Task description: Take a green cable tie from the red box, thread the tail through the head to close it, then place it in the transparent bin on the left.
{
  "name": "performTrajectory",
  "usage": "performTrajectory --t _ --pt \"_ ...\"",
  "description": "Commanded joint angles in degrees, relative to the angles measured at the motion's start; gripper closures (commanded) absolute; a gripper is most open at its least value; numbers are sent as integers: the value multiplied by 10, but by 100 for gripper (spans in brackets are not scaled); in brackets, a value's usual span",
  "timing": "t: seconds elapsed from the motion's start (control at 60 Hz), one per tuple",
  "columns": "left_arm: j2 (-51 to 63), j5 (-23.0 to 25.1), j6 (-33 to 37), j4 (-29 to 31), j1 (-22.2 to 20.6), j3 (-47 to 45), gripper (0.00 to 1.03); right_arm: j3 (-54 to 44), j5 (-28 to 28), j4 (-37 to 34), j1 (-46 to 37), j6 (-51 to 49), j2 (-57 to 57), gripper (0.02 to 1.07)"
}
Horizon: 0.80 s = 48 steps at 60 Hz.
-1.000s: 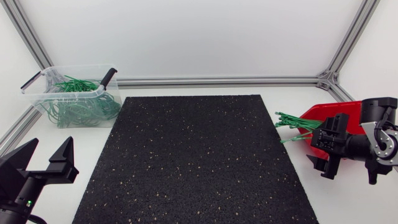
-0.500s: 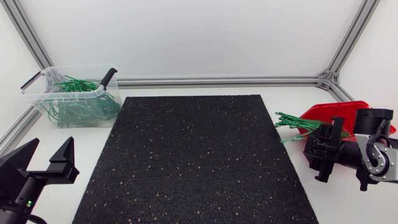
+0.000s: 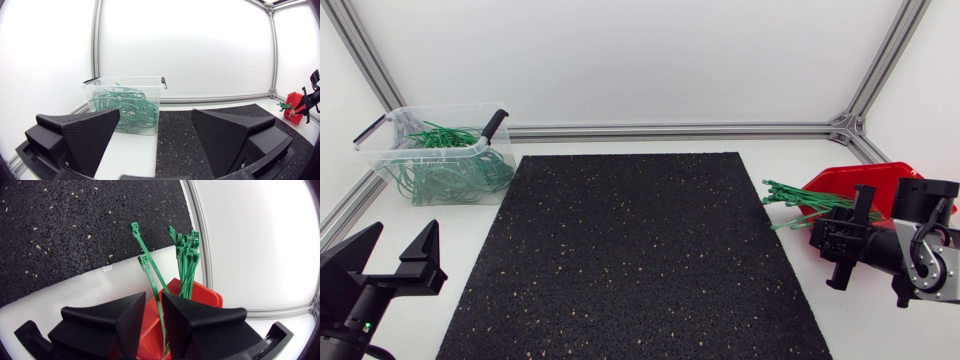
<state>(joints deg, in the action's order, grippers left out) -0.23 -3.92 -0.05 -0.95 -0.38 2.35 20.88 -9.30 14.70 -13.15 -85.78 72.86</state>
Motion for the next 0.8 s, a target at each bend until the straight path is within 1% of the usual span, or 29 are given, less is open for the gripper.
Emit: performTrajectory --t 0.0,0.1,0.217,0.3,0.35,0.433,0.533,0.633,0.75,0.783 --pt "-5 0 -7 14 6 -23 3 -14 0 5 4 -17 -4 82" --pt "-5 0 -8 14 6 -23 3 -16 0 7 5 -18 -3 83" --pt "-5 1 -8 14 6 -23 3 -25 6 31 8 -29 8 84" --pt "-5 1 -7 14 6 -23 3 -26 7 36 9 -30 12 84" --pt "-5 1 -7 14 6 -23 3 -27 7 36 10 -32 12 87" --pt "-5 1 -8 14 5 -23 3 -30 7 44 11 -39 11 87" --pt "-5 1 -8 14 4 -23 3 -30 7 44 11 -42 12 92" --pt "-5 1 -8 14 4 -23 3 -28 7 45 11 -45 18 92" --pt "-5 2 -7 15 4 -23 3 -27 7 47 11 -53 20 101" --pt "-5 3 -7 15 4 -23 3 -28 7 53 11 -55 20 101"
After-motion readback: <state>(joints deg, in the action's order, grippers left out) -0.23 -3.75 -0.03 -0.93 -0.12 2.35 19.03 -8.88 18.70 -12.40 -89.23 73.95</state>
